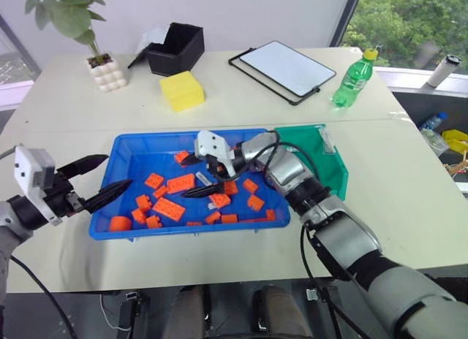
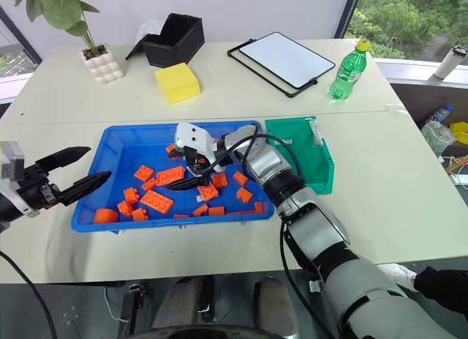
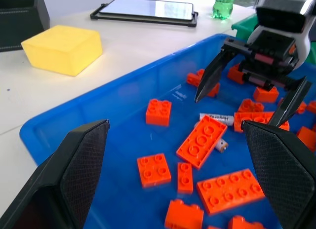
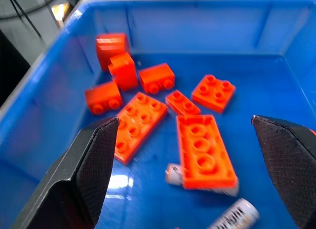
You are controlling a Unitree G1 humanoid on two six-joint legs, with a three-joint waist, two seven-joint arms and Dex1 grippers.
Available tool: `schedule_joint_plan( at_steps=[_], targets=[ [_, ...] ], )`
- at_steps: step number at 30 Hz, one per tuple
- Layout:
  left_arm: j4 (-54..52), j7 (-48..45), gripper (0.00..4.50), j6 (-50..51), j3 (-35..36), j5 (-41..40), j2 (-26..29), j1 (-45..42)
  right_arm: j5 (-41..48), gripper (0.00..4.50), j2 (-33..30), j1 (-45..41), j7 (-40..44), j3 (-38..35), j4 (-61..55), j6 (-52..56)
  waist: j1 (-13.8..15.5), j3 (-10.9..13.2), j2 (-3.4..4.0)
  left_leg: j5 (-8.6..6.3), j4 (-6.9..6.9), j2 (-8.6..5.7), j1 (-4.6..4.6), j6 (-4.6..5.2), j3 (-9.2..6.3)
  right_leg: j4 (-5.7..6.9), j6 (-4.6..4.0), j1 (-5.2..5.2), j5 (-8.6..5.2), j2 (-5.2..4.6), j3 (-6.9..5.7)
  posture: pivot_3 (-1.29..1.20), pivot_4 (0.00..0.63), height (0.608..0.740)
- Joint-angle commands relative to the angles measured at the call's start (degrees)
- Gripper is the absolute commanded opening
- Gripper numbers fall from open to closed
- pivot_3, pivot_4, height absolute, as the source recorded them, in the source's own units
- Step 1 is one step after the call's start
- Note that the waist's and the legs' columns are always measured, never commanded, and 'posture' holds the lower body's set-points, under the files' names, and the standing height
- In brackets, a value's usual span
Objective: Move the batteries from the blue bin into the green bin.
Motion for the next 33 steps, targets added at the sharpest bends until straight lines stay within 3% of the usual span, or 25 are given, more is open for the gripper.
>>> schedule_joint_plan(
  at_steps=[1,15,30,33],
  targets=[
    [-1.69,0.94,4.50,-0.76,1.74,-0.99,-0.44,0.07,-2.36,4.42,2.67,-2.66,-0.04,0.04,3.55,-4.44,-0.09,0.00,0.00,0.00,-0.02,0.00,0.00,-0.01,0.00,0.00,0.00,-0.02,0.00,0.00,0.00,0.00,0.150,0.740],
    [-2.36,3.23,4.50,-2.28,0.50,-0.24,-2.90,0.13,-9.50,4.42,9.55,-10.62,-2.17,-1.36,20.69,-9.88,-0.14,0.00,0.01,0.11,-0.05,-0.01,0.00,-0.23,0.01,0.02,-0.01,-0.05,0.00,-0.03,0.00,0.00,0.150,0.740],
    [-2.18,5.62,4.50,-4.89,0.17,1.34,-4.55,-0.34,-12.73,4.42,10.33,-13.72,0.09,-2.51,26.63,-8.04,-0.58,0.01,0.01,0.09,-0.09,-0.01,-0.01,-0.22,0.01,0.02,-0.03,-0.07,0.02,-0.06,0.00,0.00,0.150,0.740],
    [-2.06,5.89,4.50,-5.26,0.13,1.45,-4.58,-0.35,-12.89,3.64,10.66,-13.34,0.26,-2.49,26.40,-8.23,-0.87,0.01,0.01,0.10,-0.10,-0.01,-0.01,-0.23,0.01,0.02,-0.03,-0.07,0.02,-0.06,0.00,0.00,0.150,0.740]
  ],
)
